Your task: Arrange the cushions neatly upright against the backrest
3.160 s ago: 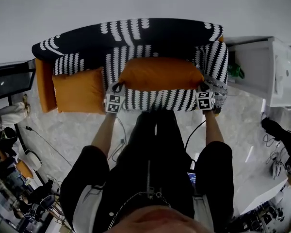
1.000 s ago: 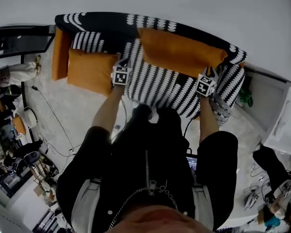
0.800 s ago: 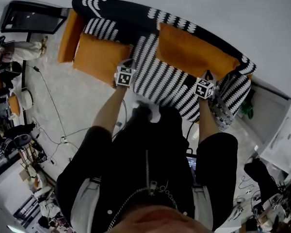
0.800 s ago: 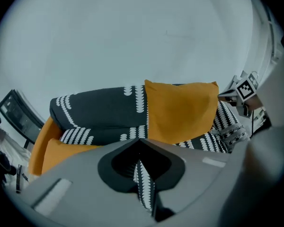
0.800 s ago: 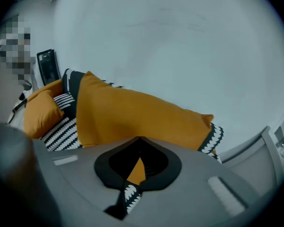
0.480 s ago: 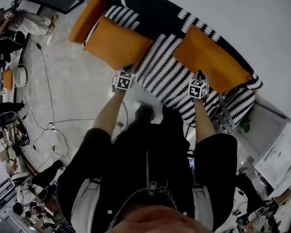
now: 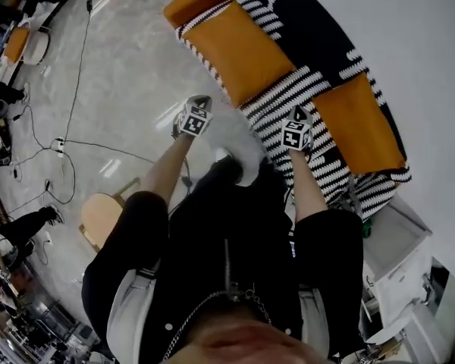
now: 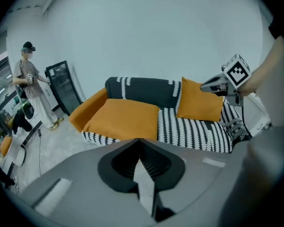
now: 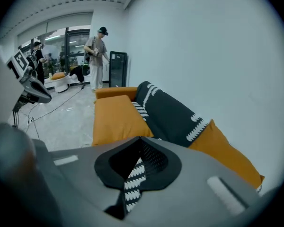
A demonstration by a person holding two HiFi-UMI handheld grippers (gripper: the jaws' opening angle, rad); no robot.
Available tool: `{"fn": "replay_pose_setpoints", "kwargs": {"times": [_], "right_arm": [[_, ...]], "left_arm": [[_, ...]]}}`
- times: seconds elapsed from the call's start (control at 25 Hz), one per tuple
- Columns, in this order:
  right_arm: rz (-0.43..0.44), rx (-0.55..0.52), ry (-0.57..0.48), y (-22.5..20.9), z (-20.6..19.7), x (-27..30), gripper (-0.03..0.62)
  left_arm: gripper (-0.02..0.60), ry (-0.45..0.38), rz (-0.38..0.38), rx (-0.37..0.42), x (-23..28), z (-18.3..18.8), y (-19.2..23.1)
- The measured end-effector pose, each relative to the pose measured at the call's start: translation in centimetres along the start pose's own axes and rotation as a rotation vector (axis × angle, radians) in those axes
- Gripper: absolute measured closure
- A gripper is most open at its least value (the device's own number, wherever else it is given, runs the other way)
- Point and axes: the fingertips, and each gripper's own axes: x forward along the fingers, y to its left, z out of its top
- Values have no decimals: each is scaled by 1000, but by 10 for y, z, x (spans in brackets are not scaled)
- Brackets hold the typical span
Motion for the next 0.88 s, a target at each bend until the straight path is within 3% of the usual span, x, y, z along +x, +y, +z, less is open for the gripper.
{"fn": "replay_pose_setpoints", "kwargs": {"times": [0.2, 0.4, 0.64, 0.88], "right_arm": [[80, -108, -21, 111, 56, 7, 591], [141, -185, -30, 179, 87, 12, 589], [179, -188, -20, 213, 106, 52, 591], [123, -115, 9, 216, 132, 97, 591]], "left_arm": [[572, -13, 61, -71, -36, -42, 85], [572, -43, 86, -119, -54, -53, 126], [572, -32, 70, -105, -31, -48, 162], [572, -50, 15, -10, -7, -18, 212]]}}
